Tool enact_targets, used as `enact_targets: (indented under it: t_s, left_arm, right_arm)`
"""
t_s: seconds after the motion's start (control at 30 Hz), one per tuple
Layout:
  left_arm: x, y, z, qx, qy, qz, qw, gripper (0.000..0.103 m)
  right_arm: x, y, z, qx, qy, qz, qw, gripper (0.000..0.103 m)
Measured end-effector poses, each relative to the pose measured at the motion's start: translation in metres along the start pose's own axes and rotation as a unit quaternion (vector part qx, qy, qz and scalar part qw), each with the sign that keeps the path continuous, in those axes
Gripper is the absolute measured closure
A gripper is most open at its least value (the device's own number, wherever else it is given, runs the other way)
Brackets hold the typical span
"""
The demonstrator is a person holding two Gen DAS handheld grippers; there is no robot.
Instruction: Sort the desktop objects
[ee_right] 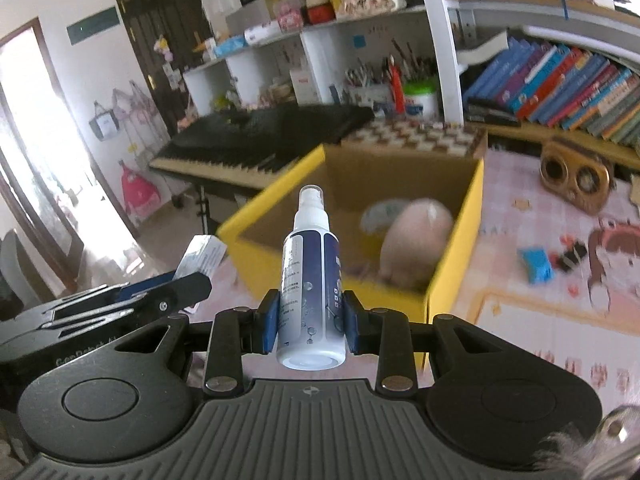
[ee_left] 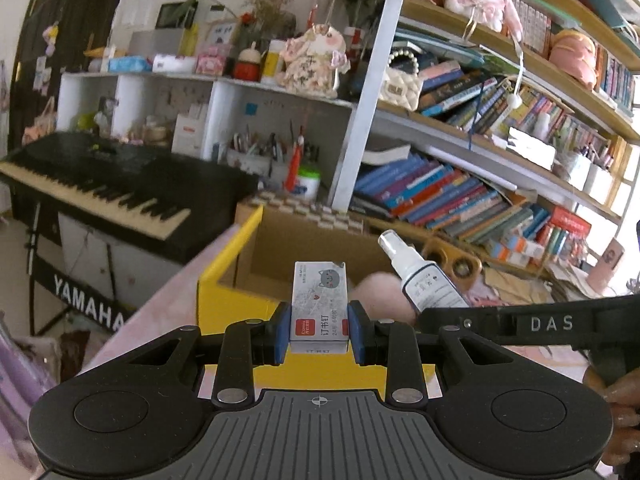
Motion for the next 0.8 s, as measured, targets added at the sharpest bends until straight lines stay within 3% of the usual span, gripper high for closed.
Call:
enact_targets:
  t_s: [0.2,0.37,0.8]
  left_arm:
    - [-0.044,-0.016,0.009,-0.019,-0.016,0.003,0.9997,0.074]
    - [-0.079,-0.023,0.004,-0.034,-0.039,-0.012,0.9986,0.074]
    - [-0.152,-0.007,0.001,-0.069,-0.072,-0.103,0.9896,0.074]
  right_arm:
    - [-0.027,-0.032,0.032,0.002,-0.001,0.019,1.0,0.073]
    - [-0.049,-0.049,0.053,0.011,-0.001,0.009,1.0,0.073]
    - [-0.115,-0.061,0.076,0.033,-0.022,-0.033,0.999,0.073]
Point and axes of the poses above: each gripper's, at about its wrist camera, not at the fingertips, and x roughly against the way its jaws point, z to its right, y to its underside, the point moved 2 cm from there along -x, roughly the way its jaws point, and after that the axes turned 14 degrees about x, right-handed, at the moved point
